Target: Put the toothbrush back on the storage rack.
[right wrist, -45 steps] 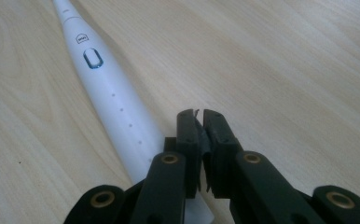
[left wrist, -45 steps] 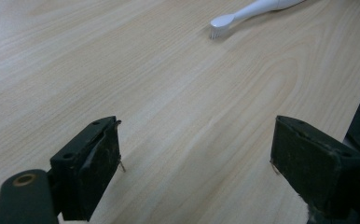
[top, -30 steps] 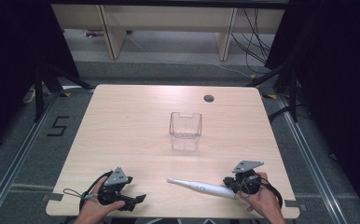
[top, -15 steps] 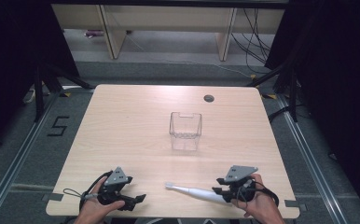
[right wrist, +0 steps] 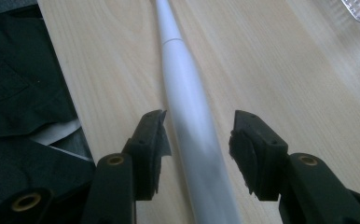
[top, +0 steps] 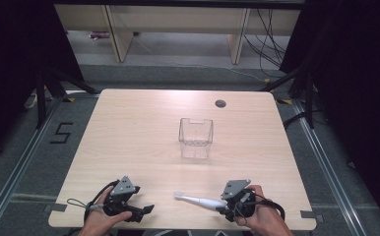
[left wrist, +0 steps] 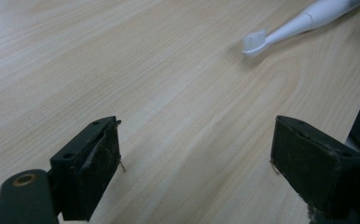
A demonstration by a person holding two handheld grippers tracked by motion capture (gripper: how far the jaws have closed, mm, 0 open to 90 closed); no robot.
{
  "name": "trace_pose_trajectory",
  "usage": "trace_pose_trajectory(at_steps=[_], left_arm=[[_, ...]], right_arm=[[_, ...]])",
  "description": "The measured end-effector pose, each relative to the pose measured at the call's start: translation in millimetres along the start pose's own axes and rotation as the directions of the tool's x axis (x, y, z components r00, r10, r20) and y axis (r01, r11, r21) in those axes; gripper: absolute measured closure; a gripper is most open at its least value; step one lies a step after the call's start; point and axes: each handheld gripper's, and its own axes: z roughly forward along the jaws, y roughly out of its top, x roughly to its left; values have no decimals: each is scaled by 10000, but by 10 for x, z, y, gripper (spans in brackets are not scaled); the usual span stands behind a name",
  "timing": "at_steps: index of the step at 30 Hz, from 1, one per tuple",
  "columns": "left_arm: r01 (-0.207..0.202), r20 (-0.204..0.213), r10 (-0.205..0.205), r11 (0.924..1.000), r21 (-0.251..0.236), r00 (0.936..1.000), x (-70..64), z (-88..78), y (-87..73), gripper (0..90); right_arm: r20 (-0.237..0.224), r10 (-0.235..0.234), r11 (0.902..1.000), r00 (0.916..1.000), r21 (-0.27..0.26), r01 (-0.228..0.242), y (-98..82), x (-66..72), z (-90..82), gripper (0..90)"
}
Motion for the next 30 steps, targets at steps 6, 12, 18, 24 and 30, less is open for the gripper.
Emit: trace_pose_trajectory(at_steps=[6, 12, 18, 24, 30], left_arm=[[66, 24, -65, 10000, -74, 10000, -6, 7, -1, 149], [79, 25, -79, 9999, -72, 10000, -7, 7, -1, 149], [-2, 22, 3, 10000, -15, 10000, 1, 2, -1, 149], [69, 23, -69, 9999, -83, 10000, -7, 5, -1, 149], [67, 16, -67, 9999, -81, 10000, -8, 5, -1, 149]], right_arm=[[-66, -51, 9993, 10000, 372, 54, 67, -29, 50, 532], [-197, 80, 9971, 9998, 752, -65, 123, -26, 83, 532], [-247, -11, 9948, 9997, 1014, 36, 177, -55, 138, 533], [-464, -143, 9910, 9988, 1321, 203, 234, -62, 202, 535], [-678, -112, 9847, 9976, 1726, 228, 296, -58, 251, 542]])
